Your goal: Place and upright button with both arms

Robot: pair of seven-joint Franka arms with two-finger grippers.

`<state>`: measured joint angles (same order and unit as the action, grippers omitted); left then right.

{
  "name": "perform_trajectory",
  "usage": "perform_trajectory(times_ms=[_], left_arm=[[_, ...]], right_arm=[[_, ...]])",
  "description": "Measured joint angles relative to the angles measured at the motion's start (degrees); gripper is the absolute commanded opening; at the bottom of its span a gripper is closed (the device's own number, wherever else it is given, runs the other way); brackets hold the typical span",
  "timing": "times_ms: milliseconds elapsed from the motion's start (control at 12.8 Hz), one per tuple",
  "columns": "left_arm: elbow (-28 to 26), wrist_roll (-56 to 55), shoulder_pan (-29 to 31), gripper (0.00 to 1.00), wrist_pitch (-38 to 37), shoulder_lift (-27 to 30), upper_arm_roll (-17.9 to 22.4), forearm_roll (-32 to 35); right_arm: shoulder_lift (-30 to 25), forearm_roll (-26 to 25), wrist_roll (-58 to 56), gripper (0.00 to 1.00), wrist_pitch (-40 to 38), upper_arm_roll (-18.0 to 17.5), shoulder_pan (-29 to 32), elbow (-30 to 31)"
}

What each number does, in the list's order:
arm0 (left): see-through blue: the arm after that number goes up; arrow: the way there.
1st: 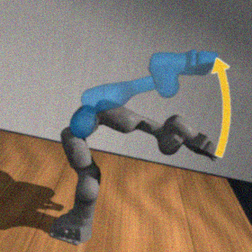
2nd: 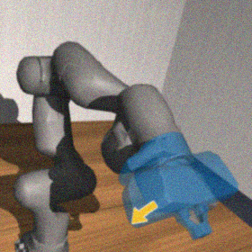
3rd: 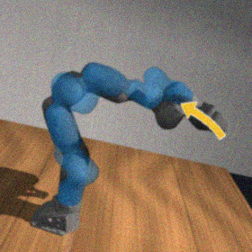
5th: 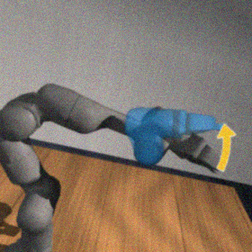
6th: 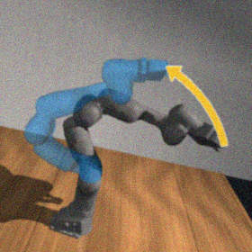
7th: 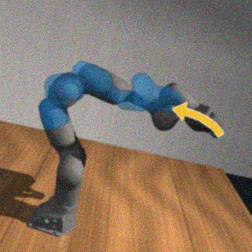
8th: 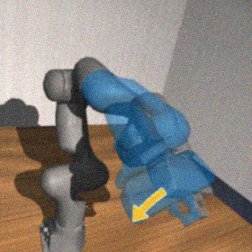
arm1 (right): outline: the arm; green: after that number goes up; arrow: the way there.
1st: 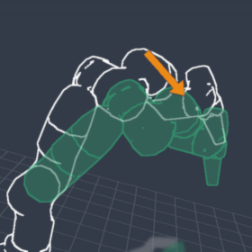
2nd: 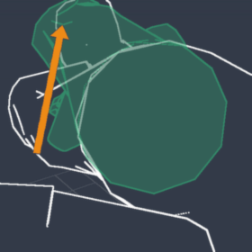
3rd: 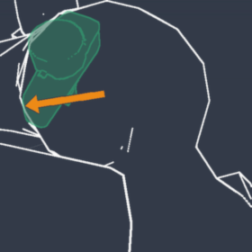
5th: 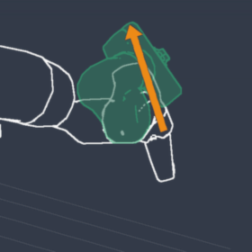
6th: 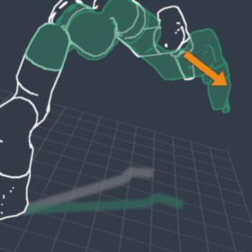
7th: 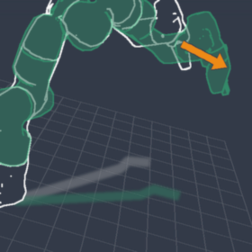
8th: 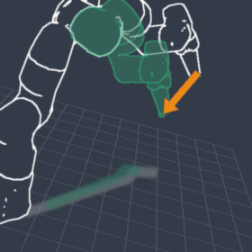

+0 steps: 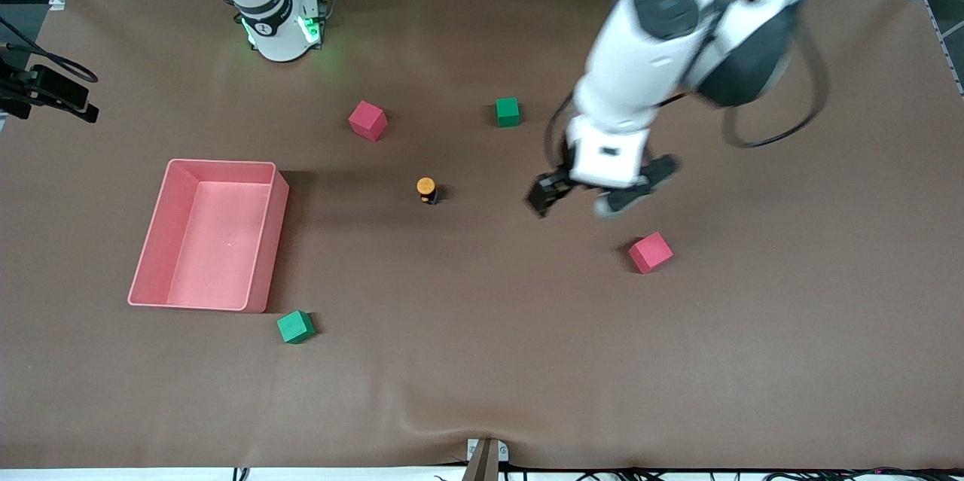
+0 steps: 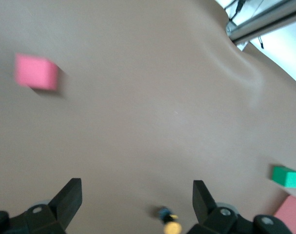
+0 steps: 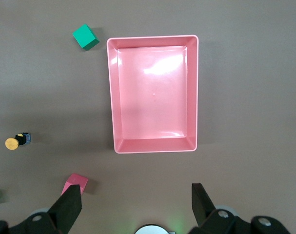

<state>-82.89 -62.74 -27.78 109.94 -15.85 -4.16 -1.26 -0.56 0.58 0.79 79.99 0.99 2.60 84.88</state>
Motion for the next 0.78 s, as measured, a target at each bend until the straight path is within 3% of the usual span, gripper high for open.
perform_trajectory(times_ms=[546, 780], left_arm=[[-1.5, 42.0, 14.9, 1.00, -19.4, 12.1, 0.0, 0.0], [-4.0, 52.9, 21.1, 1.00, -23.6, 16.5, 0.0, 0.0]], right_arm=[[0.0, 0.0, 0.0, 1.00, 0.1, 0.0, 0.0, 0.0], [0.0, 0.0, 0.0, 1.00, 0.1, 0.0, 0.0, 0.0]])
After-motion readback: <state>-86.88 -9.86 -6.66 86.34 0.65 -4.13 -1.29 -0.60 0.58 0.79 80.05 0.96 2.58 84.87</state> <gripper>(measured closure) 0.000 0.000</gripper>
